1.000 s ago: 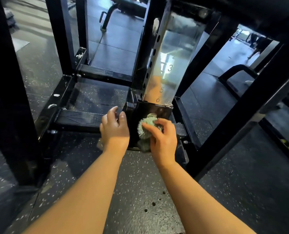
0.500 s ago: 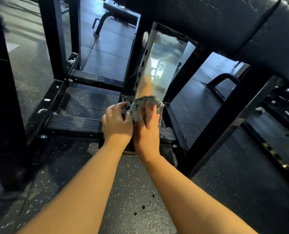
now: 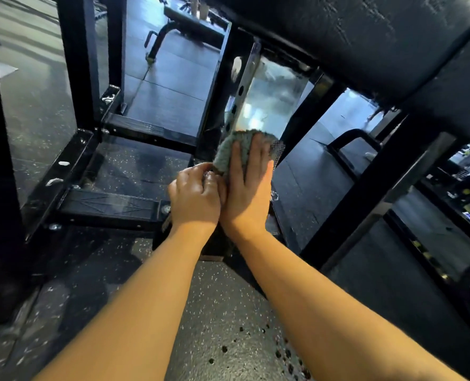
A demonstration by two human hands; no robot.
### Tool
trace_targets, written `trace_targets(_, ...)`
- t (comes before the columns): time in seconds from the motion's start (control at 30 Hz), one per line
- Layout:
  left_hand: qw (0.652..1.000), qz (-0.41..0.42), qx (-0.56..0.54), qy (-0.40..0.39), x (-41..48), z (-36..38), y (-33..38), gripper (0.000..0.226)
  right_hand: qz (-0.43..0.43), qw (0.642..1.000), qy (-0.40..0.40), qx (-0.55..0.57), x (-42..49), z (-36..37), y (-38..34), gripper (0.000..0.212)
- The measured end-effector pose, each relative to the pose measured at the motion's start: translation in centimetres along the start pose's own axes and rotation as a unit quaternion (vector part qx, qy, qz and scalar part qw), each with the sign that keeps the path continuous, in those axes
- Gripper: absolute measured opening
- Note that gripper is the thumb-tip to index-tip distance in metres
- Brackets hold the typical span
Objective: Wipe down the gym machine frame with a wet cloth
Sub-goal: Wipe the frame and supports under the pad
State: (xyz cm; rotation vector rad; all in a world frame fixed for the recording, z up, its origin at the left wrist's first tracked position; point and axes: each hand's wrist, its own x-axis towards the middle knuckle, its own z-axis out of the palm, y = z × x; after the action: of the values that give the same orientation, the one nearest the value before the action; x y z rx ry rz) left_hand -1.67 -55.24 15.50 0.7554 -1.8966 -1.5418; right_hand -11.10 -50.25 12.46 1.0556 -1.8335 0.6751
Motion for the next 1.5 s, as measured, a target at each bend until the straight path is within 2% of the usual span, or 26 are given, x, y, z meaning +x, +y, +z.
trace_targets(0.07, 1.0, -0.004, -0.005, -0.008, 0.0, 0.0, 0.3, 0.031, -0.022, 1.0, -0.012, 0.006, 0.5, -0.7, 0.8, 0.048)
trace_targets(0.23, 1.0, -0.017, -0.01, -0.017, 0.1, 0.1, 0.3, 0.03, 0.045, 0.991, 0.076, -0.101, 9.1, -1.8, 0.2, 0.054)
trace_targets(0.3, 1.0, -0.019, -0.019, -0.012, 0.2, 0.2, 0.3, 0.03, 0.042, 0.989, 0.078, -0.115, 9.2, -1.4, 0.1, 0.054)
trace_targets(0.4, 0.999, -0.018, -0.042, 0.005, 0.2, 0.2, -0.2, 0.029, -0.018, 0.997, 0.023, -0.075, 4.2, -1.5, 0.4, 0.049)
trace_targets(0.5, 0.997, -0.054, -0.042, 0.034, 0.0, -0.2, -1.3, 0.03, -0.11, 0.984, -0.128, -0.061, -1.6, -3.3, 2.0, 0.047)
trace_targets(0.53, 0.996, -0.074, -0.042, 0.04, -0.1, -0.5, -2.1, 0.03, -0.131, 0.98, -0.14, -0.06, -1.8, -3.6, 2.6, 0.043)
trace_targets(0.57, 0.994, -0.094, -0.044, 0.04, 0.1, -0.7, -2.7, 0.03, -0.129, 0.984, -0.114, -0.052, -0.8, -3.6, 2.8, 0.039)
trace_targets(0.63, 0.99, -0.128, -0.048, 0.03, 0.4, -1.0, -4.3, 0.031, -0.065, 0.998, -0.01, -0.019, 2.4, -2.7, 2.1, 0.04)
trace_targets(0.7, 0.988, -0.142, -0.056, 0.028, 0.7, -0.9, -5.2, 0.03, -0.061, 0.997, 0.022, -0.051, 4.2, -1.6, 1.2, 0.041)
trace_targets(0.77, 0.986, -0.15, -0.063, 0.037, 0.8, -0.9, -5.5, 0.029, -0.162, 0.985, -0.011, -0.06, 2.5, -1.2, 1.2, 0.035)
trace_targets(0.83, 0.986, -0.152, -0.06, 0.043, 0.8, -1.0, -5.5, 0.029, -0.247, 0.963, -0.104, -0.018, -0.1, -1.9, 2.0, 0.029)
trace_targets(0.87, 0.985, -0.156, -0.057, 0.045, 0.7, -1.0, -5.6, 0.03, -0.256, 0.956, -0.146, -0.006, -1.0, -2.6, 2.4, 0.029)
trace_targets(0.97, 0.984, -0.171, -0.032, 0.047, 0.4, -1.3, -6.0, 0.032, -0.213, 0.96, -0.181, -0.001, -3.0, -4.4, 3.6, 0.031)
trace_targets(1.13, 0.987, -0.155, 0.0, 0.041, -0.1, -1.7, -5.7, 0.032, -0.13, 0.961, -0.245, -0.014, -7.1, -7.0, 3.5, 0.056)
trace_targets(1.23, 0.99, -0.134, -0.008, 0.047, -0.2, -1.3, -5.2, 0.029, -0.154, 0.957, -0.245, 0.026, -6.2, -4.7, 1.1, 0.049)
trace_targets(1.37, 0.989, -0.126, -0.016, 0.08, -0.4, -1.0, -5.3, 0.028, -0.18, 0.956, -0.23, -0.032, -6.4, -1.7, -0.1, 0.05)
trace_targets(1.43, 0.989, -0.12, -0.001, 0.086, -0.5, -1.1, -5.6, 0.026, -0.179, 0.95, -0.255, -0.031, -9.0, -2.1, 0.5, 0.054)
trace_targets(1.5, 0.99, -0.104, 0.043, 0.081, -0.9, -1.0, -6.0, 0.025, -0.163, 0.933, -0.32, -0.019, -12.1, -3.2, 1.0, 0.058)
